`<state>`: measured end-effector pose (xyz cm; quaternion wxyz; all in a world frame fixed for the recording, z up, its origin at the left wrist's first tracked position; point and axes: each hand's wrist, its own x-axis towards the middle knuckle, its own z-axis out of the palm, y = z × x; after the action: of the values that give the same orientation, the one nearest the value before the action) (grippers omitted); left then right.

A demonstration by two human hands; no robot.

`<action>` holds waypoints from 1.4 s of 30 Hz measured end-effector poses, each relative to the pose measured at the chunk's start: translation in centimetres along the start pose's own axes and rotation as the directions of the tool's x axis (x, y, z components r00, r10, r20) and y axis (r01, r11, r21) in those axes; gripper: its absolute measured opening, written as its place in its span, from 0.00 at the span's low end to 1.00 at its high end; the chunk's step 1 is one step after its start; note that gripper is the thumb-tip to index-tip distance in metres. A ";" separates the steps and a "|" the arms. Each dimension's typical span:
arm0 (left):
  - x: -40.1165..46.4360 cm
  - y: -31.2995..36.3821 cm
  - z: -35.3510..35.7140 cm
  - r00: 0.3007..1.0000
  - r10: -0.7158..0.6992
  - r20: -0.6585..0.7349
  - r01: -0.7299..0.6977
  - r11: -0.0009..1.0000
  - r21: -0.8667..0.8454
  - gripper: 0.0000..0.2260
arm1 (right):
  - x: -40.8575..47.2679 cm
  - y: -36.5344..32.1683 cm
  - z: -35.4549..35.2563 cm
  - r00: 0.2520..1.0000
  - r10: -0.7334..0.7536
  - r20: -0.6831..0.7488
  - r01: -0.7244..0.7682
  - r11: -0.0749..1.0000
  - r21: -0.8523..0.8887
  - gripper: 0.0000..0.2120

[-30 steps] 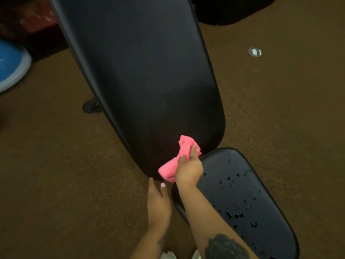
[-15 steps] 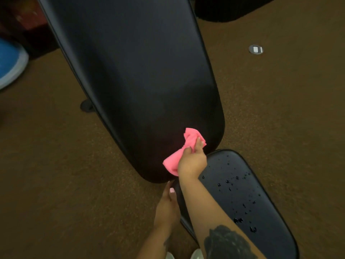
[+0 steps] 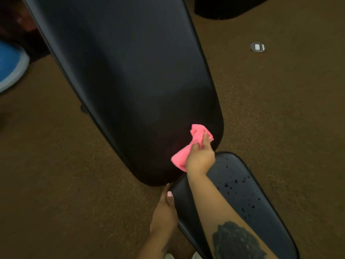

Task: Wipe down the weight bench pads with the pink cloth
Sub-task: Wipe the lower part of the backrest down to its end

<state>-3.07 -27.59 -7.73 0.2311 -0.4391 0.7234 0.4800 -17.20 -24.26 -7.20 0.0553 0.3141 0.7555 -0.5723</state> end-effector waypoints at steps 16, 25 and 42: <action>0.1 -0.3 0.4 0.999 0.023 -0.027 -0.022 0.999 0.026 0.21 | 2.6 -0.9 -1.1 0.987 -0.153 0.046 0.154 0.987 -0.034 0.23; 0.3 -0.5 0.2 1.000 0.000 -0.022 0.000 1.000 0.002 0.22 | 3.4 -2.7 -1.6 0.979 -0.186 0.086 0.192 0.979 -0.063 0.23; 0.2 -0.7 0.6 0.999 0.053 -0.003 -0.052 0.989 -0.137 0.20 | -1.9 0.5 -9.0 0.668 0.163 0.726 0.683 0.256 -0.685 0.31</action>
<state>-2.65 -27.26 -8.53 0.1881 -0.4345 0.7000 0.5346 -12.87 -16.85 -3.73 0.3905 -0.1585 0.9026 -0.0880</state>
